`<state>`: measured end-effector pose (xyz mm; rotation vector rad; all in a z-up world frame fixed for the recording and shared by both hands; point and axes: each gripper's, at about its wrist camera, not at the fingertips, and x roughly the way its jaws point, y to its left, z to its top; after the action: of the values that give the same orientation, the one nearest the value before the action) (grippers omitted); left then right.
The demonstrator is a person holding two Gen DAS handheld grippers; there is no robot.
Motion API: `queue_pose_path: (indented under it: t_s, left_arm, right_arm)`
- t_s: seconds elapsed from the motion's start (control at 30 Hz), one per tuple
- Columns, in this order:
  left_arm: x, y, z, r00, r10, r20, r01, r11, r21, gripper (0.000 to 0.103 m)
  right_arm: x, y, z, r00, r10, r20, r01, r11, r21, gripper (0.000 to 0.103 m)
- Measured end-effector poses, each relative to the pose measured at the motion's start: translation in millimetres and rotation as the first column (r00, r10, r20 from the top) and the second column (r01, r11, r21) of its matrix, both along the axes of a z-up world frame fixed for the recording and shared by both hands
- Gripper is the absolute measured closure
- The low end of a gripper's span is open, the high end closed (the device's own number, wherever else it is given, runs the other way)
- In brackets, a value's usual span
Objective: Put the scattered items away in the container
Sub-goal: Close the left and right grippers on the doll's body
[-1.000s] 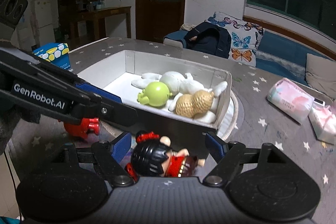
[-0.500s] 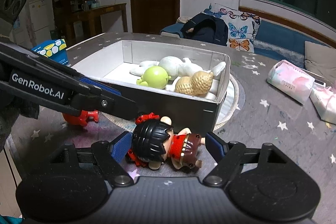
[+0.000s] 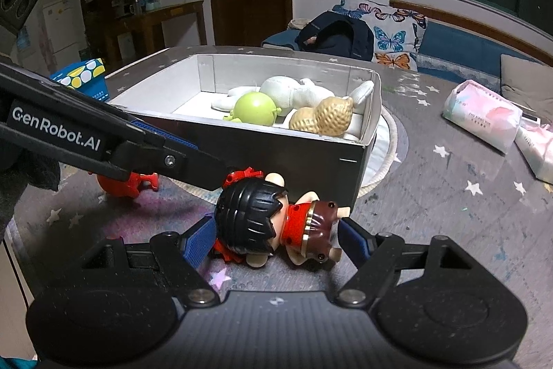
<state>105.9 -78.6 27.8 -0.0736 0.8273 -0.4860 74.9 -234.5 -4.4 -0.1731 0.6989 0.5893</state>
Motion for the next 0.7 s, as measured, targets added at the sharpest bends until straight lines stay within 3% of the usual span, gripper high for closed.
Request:
queue_pose_path:
  t_s: [0.7]
  left_arm:
    - [9.1,12.6,-4.2,0.999,0.016,-0.029,-0.017,0.998,-0.052,0.066]
  right_arm:
    - [5.7,1.9,-3.3,1.000,-0.010,0.000,0.010,0.999,0.030,0.024]
